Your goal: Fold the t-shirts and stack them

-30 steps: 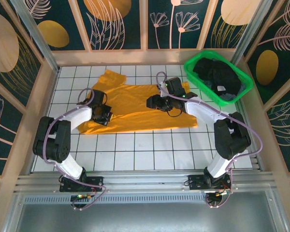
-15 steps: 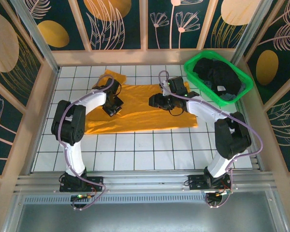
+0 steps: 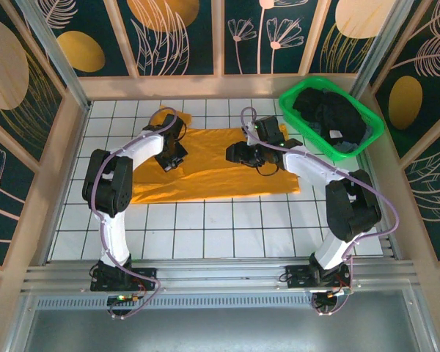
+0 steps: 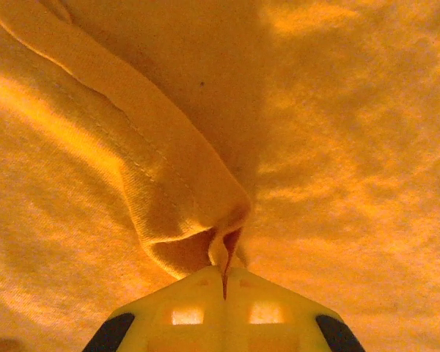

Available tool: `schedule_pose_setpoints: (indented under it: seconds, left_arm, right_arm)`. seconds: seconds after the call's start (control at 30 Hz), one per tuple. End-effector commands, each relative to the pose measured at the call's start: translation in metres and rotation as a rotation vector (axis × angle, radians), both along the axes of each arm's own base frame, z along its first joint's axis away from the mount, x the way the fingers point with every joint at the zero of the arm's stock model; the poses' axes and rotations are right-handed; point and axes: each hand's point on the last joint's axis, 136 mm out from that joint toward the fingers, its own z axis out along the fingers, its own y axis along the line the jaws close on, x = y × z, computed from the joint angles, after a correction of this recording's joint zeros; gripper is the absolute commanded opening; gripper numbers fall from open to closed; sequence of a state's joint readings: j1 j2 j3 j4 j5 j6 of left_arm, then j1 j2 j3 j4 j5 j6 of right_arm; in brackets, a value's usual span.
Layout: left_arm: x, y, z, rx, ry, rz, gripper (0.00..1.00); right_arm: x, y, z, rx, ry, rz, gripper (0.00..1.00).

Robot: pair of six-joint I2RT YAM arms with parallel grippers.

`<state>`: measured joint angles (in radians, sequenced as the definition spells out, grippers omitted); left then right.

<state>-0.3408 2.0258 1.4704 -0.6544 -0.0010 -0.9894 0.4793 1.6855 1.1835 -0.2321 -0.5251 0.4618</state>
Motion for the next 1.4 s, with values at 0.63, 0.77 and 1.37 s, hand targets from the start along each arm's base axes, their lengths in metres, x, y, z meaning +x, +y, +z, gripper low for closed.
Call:
schedule_pose_setpoints:
  seconds: [0.63,0.77,1.37]
  left_arm:
    - [0.035,-0.026,0.0,0.005,-0.088,-0.169,0.0]
    - [0.038,-0.027,0.004,0.022,-0.115,-0.226,0.0]
    - [-0.04,0.109,0.048,0.053,-0.135,-0.006,0.53]
  right_arm:
    - [-0.008,-0.002,-0.018,0.003,0.058,-0.012,0.49]
    - [-0.009,-0.003,-0.021,0.0,0.065,-0.015,0.49]
    - [-0.016,0.0,-0.028,0.019,0.067,0.026,0.5]
